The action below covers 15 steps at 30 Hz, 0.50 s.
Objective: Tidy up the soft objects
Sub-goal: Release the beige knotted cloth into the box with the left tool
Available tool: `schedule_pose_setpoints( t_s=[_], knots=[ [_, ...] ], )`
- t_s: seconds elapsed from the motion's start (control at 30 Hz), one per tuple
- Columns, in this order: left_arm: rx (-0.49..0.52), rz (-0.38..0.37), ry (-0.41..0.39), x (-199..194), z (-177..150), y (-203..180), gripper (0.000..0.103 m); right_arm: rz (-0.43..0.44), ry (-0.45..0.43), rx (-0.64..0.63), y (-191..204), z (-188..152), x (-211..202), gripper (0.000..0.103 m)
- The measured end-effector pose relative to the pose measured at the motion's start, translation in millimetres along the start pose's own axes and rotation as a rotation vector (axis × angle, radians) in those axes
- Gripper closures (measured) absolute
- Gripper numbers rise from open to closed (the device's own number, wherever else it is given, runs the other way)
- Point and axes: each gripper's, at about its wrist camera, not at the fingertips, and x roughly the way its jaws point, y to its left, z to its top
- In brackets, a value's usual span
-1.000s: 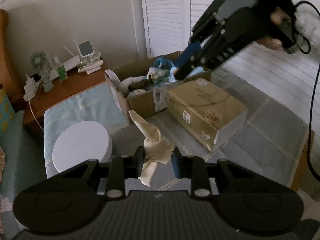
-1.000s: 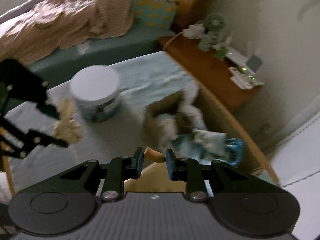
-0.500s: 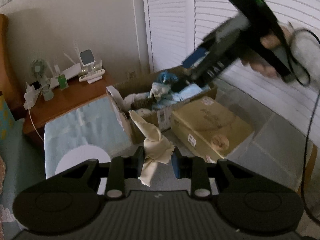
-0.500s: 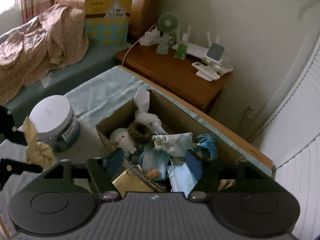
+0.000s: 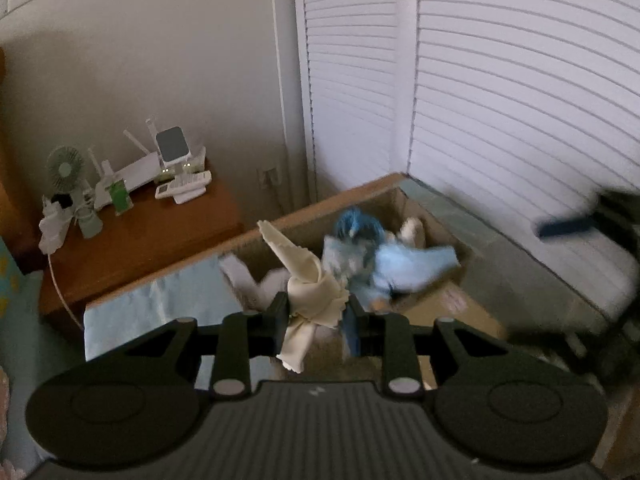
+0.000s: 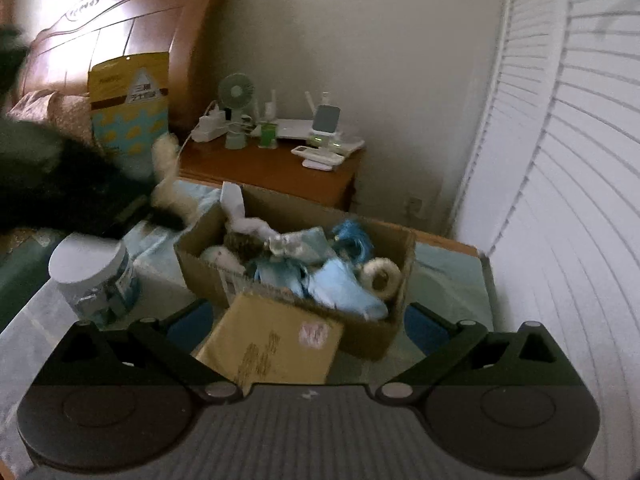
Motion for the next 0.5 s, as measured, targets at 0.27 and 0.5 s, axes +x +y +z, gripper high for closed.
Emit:
schedule_pose_setpoints(
  t_s=[0.27,0.5],
  knots=[
    [-0.022,0.024,0.011,58,37,3,0.052,-0.025,-0.022,0.063,-10,-21,-26,0.0],
    [-0.05,0.043,-0.043,56,38,0,0.007,-0.032,-0.031,0.089,-16,-27,-33,0.0]
  ],
)
